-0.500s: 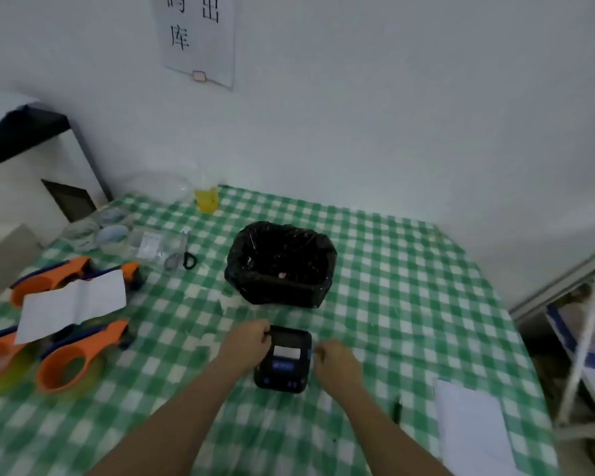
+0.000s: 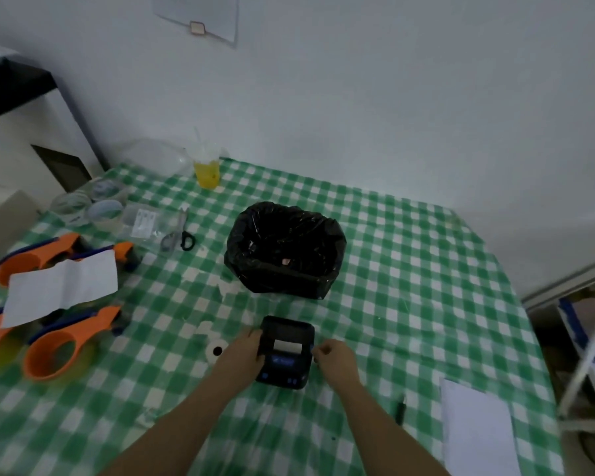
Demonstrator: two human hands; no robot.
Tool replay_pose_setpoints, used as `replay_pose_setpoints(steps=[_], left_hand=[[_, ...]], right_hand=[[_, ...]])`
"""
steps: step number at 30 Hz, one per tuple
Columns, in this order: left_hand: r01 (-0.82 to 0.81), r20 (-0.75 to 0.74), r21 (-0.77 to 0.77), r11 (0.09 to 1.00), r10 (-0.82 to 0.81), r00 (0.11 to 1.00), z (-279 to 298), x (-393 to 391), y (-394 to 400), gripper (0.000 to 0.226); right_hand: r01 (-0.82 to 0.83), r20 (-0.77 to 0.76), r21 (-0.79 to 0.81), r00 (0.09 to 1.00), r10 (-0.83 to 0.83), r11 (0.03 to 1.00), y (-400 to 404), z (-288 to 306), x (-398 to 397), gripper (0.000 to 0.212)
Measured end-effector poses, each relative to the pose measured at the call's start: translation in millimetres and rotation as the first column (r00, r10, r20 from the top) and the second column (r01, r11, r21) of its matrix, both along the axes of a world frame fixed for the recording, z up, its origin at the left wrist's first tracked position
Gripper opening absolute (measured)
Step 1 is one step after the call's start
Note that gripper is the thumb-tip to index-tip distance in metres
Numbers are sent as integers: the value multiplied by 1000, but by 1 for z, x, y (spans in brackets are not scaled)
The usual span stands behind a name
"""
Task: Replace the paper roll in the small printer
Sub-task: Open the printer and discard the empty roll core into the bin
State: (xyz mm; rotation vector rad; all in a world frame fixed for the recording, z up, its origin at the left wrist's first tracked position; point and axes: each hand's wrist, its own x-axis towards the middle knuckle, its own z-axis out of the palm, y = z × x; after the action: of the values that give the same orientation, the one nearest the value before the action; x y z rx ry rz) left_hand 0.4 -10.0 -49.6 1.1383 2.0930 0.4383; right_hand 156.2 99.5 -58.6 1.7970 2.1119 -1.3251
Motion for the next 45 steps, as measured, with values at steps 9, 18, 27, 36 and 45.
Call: replay_pose_setpoints(steps=[9,18,27,36,45], left_hand=[[-32,11,28,999,32,999,-2,-2,7,41],[-65,29,50,997,63,998,6,-6,12,55],[-70,-4,22,997,70,998,11,-4,10,63],[-143,-22,123,982,146,989,18,-24,9,52],[-187,-44,187,964,199,979,38,-47,16,47]], right_hand=[[178,25,-212,984,-176,961,25,-4,-11,43],[171,16,-217,985,-172,961,20,4,-13,35],[41,-173,188,985,-8,981,-18,-2,-16,35],[63,-334,261,942,29,963,-14,27,-21,4],[373,-712,260,697,-85,890,56,138,-91,8]])
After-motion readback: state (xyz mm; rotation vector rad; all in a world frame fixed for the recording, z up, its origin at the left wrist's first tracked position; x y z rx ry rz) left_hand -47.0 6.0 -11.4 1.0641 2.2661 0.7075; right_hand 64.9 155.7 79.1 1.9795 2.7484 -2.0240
